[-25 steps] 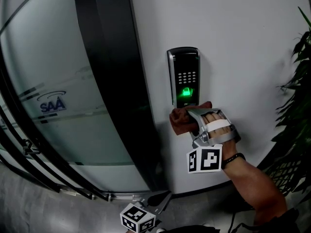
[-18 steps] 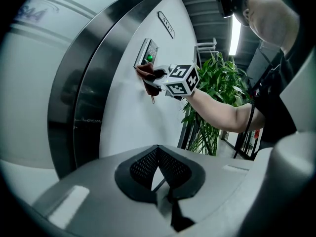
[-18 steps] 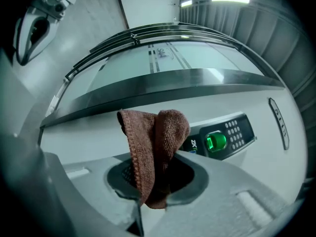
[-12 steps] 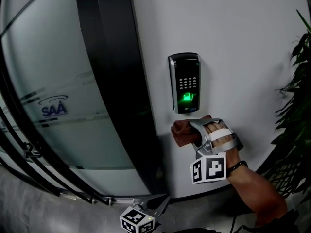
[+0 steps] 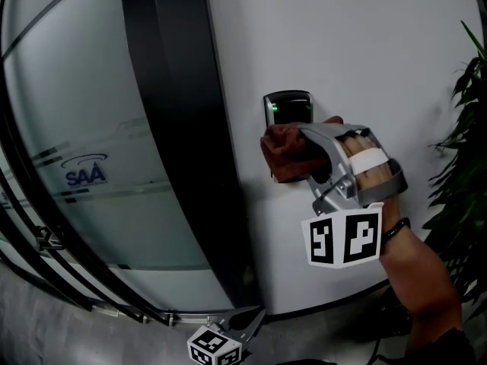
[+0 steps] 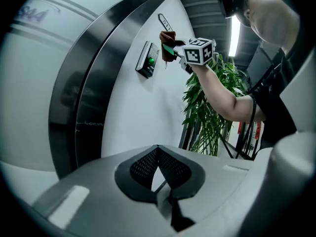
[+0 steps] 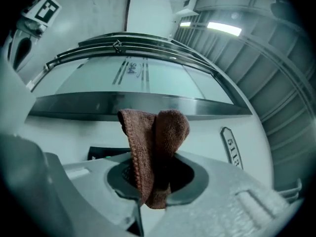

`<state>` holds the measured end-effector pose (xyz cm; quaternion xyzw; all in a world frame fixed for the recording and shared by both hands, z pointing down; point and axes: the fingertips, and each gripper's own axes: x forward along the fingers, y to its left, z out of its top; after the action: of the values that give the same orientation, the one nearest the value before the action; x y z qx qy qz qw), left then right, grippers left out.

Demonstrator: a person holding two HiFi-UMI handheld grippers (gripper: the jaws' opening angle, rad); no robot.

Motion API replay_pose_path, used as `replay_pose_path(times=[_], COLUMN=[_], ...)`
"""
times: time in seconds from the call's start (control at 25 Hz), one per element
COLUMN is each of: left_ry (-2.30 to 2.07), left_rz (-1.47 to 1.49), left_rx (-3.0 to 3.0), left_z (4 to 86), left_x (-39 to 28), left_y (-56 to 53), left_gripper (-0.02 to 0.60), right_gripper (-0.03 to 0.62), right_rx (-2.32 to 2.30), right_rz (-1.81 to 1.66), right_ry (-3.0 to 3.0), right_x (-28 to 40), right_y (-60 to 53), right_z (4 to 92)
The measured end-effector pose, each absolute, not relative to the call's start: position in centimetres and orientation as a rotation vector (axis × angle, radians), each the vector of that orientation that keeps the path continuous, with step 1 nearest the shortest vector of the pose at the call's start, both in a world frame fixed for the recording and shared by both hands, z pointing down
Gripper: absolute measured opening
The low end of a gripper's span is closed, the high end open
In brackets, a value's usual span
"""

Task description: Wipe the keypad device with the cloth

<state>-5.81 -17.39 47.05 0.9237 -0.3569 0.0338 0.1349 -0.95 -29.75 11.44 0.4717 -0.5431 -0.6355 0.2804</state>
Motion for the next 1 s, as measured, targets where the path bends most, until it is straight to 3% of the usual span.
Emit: replay_pose_path(times=[0.36,1.0], left_ry=[-1.075,-1.077], left_rz=[0.088,0.08], left_rx=[2.66,2.653], left_z=[47.1,47.1], left_x=[-7.0,-7.2], left_y=[-16.6,-16.4], left_gripper=[0.017,0.017], right_gripper=[0.055,0.055], right_rx=[1.324,1.286], right_rz=[-1.71,-1.677], right_ry=[-1.359,-1.293], right_x=[-1.5,-1.6], right_y=[-33.3,-35.4], right_z=[6.7,9.4])
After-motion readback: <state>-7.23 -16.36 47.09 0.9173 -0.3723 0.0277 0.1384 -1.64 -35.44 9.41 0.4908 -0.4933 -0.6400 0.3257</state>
